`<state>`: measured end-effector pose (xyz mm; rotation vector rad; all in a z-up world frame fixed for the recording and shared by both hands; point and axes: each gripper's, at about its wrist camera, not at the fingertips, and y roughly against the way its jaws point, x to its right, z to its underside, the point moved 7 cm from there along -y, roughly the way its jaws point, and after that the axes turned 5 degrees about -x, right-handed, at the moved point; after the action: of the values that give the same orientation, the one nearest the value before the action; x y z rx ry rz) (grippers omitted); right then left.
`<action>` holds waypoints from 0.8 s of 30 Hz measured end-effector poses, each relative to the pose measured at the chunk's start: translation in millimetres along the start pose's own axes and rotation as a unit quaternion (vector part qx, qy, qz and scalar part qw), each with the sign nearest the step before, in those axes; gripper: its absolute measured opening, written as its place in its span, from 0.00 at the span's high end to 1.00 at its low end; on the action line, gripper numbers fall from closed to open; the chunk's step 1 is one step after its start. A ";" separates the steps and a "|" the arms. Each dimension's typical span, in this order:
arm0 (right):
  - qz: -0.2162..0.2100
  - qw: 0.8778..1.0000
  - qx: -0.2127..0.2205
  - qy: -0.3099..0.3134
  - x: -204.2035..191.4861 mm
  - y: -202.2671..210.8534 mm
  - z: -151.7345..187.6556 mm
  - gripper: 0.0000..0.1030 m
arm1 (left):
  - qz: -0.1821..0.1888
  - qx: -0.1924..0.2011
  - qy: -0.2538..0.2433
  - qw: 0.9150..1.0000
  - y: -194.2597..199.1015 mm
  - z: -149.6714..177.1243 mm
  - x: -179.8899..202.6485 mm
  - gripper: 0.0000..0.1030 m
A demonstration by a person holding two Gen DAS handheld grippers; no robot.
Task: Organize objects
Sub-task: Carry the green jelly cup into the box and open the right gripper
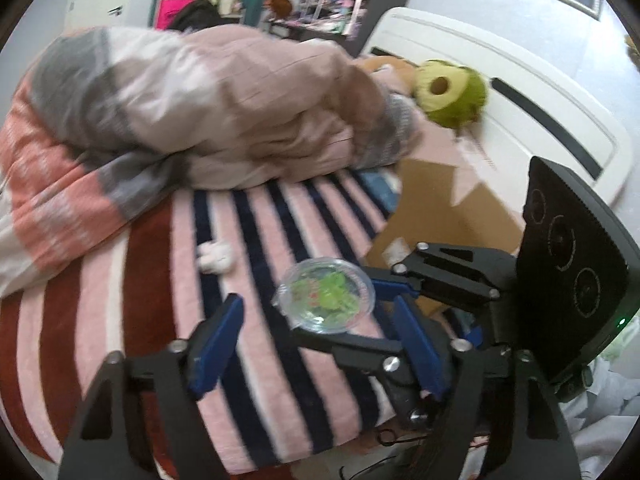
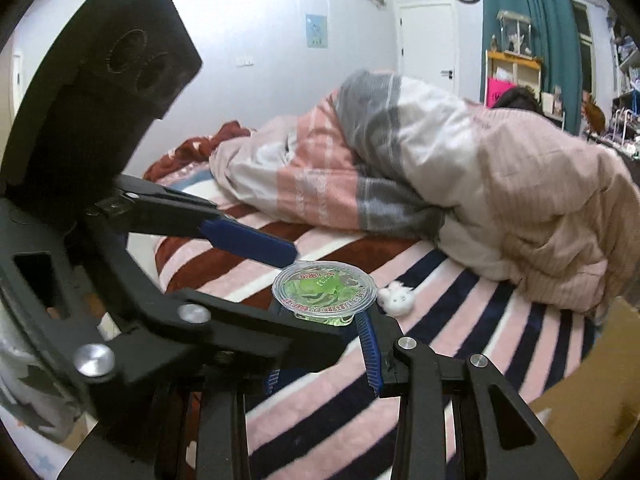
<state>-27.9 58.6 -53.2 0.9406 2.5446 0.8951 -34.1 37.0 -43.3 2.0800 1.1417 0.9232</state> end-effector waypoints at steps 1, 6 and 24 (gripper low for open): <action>0.001 1.000 0.003 0.000 1.8 5.1 -0.3 0.72 | 0.004 0.003 -0.007 1.000 0.2 -3.8 8.2 0.40; 0.025 1.000 0.016 -0.005 20.6 37.8 3.7 0.72 | 0.009 0.007 -0.038 0.999 -5.0 -21.5 43.4 0.55; 0.117 0.990 0.001 -0.081 140.3 121.0 55.6 0.72 | 0.055 -0.047 -0.134 0.988 -91.8 -78.8 176.2 0.55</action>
<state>-48.7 248.9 -25.2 1.2791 2.3328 0.8385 -70.3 245.7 -15.2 2.1287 0.8355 0.7043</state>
